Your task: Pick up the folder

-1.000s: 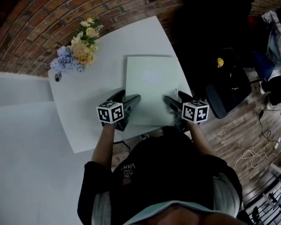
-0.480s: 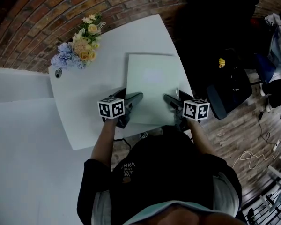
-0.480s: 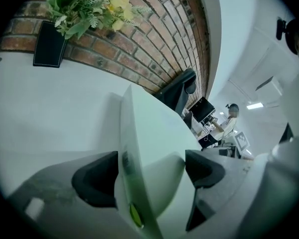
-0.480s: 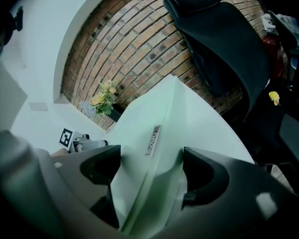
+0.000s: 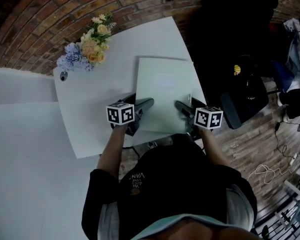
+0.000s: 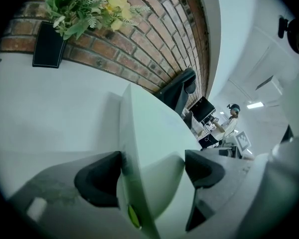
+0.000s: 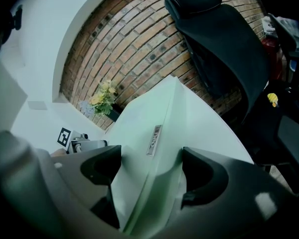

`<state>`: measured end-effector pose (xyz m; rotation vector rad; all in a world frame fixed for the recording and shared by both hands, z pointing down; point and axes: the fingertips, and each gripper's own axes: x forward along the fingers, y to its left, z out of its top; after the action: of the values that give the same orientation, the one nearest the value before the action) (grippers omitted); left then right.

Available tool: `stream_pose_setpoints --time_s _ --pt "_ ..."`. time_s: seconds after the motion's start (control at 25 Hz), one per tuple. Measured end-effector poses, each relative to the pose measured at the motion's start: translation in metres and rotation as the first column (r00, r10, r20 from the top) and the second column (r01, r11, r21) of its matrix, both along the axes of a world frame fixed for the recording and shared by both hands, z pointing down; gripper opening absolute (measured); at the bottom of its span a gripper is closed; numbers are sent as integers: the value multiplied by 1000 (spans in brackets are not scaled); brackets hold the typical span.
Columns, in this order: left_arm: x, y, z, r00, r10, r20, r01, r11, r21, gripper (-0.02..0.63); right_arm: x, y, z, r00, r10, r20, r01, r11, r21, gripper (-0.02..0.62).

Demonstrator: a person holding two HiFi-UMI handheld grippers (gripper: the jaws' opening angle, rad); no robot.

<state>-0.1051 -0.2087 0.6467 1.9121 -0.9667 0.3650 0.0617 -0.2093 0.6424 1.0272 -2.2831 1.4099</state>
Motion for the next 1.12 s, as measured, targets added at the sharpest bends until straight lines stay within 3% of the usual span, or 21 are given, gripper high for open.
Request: stream_pose_setpoints --time_s 0.76,1.12 --pt "-4 9 -23 999 -46 20 44 993 113 413 -4 10 -21 999 -24 -48 27 997 77 367" --pt "-3 14 -41 998 -67 -11 68 985 161 413 -3 13 -45 998 -9 -69 19 989 148 367"
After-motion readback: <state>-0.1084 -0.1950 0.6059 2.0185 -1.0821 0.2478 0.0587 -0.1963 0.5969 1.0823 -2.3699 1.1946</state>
